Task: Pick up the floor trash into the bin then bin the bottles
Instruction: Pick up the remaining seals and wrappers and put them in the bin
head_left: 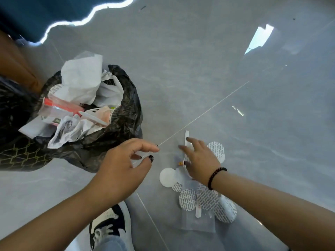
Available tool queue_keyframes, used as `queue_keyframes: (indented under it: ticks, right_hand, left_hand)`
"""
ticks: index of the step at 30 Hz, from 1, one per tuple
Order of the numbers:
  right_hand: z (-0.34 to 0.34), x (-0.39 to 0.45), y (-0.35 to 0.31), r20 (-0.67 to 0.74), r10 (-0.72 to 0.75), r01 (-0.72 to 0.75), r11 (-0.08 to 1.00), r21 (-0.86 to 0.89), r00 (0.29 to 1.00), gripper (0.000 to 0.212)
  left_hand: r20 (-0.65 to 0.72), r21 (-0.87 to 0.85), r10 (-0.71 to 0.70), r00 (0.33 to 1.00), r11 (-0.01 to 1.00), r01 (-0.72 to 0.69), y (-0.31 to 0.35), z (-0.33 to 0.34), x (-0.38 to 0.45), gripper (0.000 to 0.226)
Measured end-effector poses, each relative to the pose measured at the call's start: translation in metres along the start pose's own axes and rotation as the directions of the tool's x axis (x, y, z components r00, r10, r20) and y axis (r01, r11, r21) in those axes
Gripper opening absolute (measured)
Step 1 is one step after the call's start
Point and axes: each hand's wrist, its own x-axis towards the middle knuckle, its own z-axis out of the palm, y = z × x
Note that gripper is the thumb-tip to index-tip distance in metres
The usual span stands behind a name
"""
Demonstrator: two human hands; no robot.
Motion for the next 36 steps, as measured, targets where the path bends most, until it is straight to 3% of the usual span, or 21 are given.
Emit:
queue_keyframes:
  ticks: [4, 9, 13, 17, 21, 24, 28, 33, 35, 36]
  right_hand:
    - [0.003, 0.021, 0.020, 0.105, 0.317, -0.321, 0.947, 0.020, 0.942, 0.041]
    - [0.005, 0.019, 0.020, 0.086, 0.341, -0.352, 0.911, 0.214, 0.936, 0.017]
    - [-0.035, 0.016, -0.002, 0.000, 0.330, -0.289, 0.826, 0.484, 0.944, 0.025]
    - [-0.110, 0.016, -0.038, 0.022, 0.181, -0.124, 0.578, 0.807, 0.983, 0.023]
    - [-0.159, 0.014, -0.074, -0.132, -0.024, 0.125, 0.534, 0.836, 0.991, 0.021]
    - [-0.166, 0.013, -0.096, -0.221, -0.050, 0.216, 0.497, 0.840, 0.974, 0.025]
    - [-0.153, 0.006, -0.117, -0.235, -0.019, 0.229, 0.316, 0.921, 0.972, 0.027]
    - [-0.137, 0.003, -0.127, -0.255, -0.027, 0.254, 0.237, 0.938, 0.966, 0.031]
    - [-0.131, 0.005, -0.122, -0.258, -0.015, 0.250, 0.302, 0.920, 0.966, 0.032]
    - [-0.127, 0.007, -0.117, -0.254, -0.020, 0.241, 0.389, 0.889, 0.967, 0.031]
  left_hand:
    - [0.005, -0.086, -0.110, 0.994, 0.990, 0.110, 0.001, 0.014, -0.010, 0.034]
    - [0.025, -0.106, -0.148, 0.989, 0.983, 0.150, 0.003, 0.022, -0.013, 0.033]
    - [0.002, -0.139, -0.187, 0.982, 0.973, 0.186, 0.005, 0.017, -0.011, 0.033]
    - [-0.062, -0.289, -0.211, 0.976, 0.939, 0.185, 0.009, 0.007, -0.007, 0.039]
    - [-0.051, -0.413, -0.224, 0.973, 0.892, 0.183, 0.021, -0.005, -0.007, 0.039]
    - [-0.021, -0.552, -0.260, 0.965, 0.808, 0.205, 0.031, -0.021, -0.013, 0.020]
    - [-0.087, -0.678, -0.315, 0.945, 0.714, 0.175, 0.033, -0.039, -0.021, 0.017]
    - [-0.270, -0.569, -0.318, 0.909, 0.814, 0.116, 0.029, -0.064, -0.016, 0.026]
    - [-0.337, -0.520, -0.306, 0.890, 0.849, 0.095, 0.031, -0.075, -0.010, 0.029]
    - [-0.381, -0.493, -0.292, 0.877, 0.867, 0.075, 0.032, -0.082, -0.005, 0.031]
